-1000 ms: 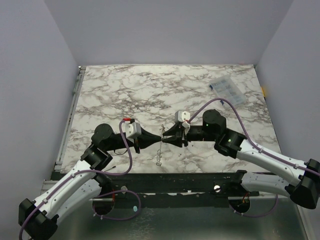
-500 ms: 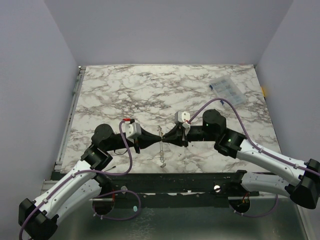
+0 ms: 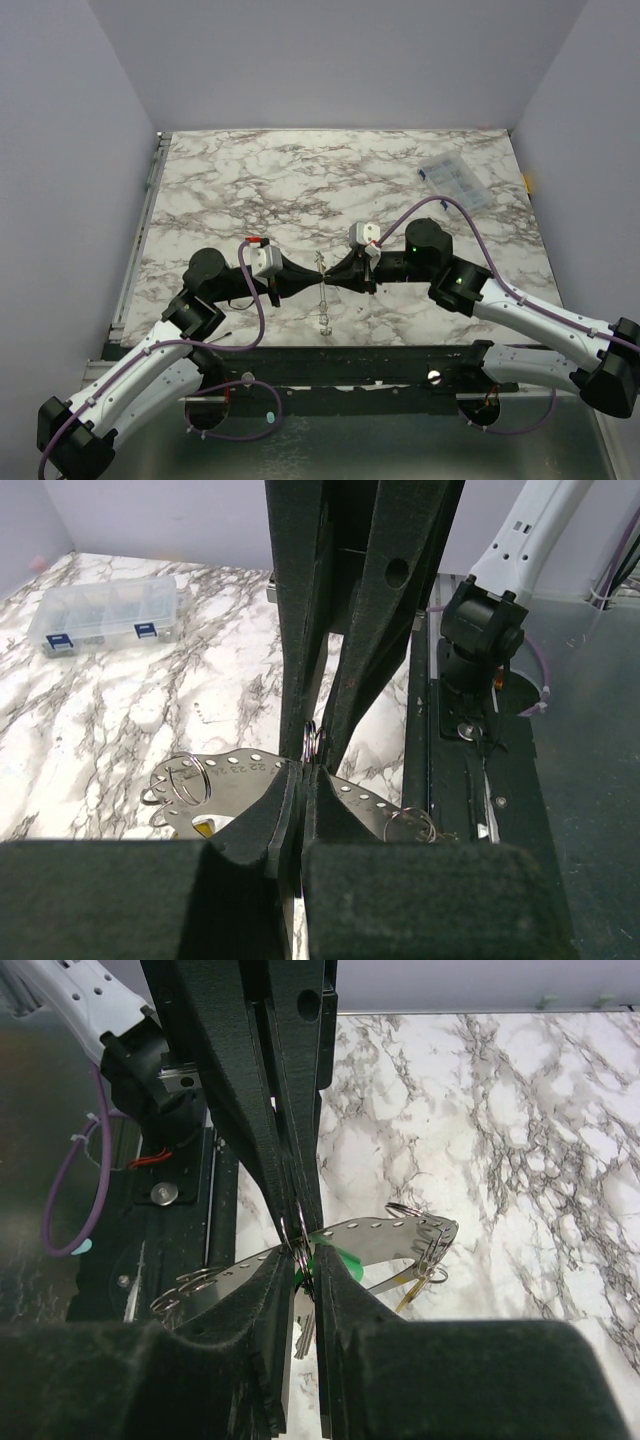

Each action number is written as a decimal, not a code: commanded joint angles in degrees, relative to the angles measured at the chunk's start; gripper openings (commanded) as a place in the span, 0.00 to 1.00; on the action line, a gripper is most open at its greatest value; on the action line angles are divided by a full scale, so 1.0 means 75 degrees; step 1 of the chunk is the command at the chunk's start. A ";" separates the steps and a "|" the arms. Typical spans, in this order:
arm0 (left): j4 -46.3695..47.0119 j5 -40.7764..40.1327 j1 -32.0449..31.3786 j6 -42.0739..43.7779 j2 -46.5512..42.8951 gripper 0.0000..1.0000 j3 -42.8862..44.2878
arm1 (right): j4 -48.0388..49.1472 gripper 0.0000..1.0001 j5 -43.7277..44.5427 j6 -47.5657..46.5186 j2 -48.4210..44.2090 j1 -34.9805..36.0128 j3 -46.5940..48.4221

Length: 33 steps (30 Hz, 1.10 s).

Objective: Put the keys on the keyring

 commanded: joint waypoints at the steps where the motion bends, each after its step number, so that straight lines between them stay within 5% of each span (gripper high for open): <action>1: 0.0323 0.0100 -0.0057 -0.0044 -0.0037 0.00 -0.0052 | 0.0180 0.13 -0.0274 0.0035 0.0053 0.0021 0.0284; 4: 0.0333 0.0052 -0.0063 -0.0060 -0.0020 0.00 -0.0050 | 0.0165 0.03 -0.0274 0.0035 0.0086 0.0021 0.0309; 12: 0.0328 -0.0046 -0.0057 -0.0110 0.0034 0.00 -0.0058 | 0.0281 0.01 -0.0161 0.0058 0.0054 0.0021 0.0250; 20: 0.0326 -0.0089 -0.0063 -0.0122 0.0023 0.20 -0.0070 | 0.0101 0.01 0.0449 -0.0051 -0.0118 0.0021 0.0291; 33: 0.0336 -0.0096 -0.0063 -0.0085 -0.0040 0.37 -0.0104 | -0.0890 0.01 0.1222 -0.0146 -0.0148 0.0021 0.0593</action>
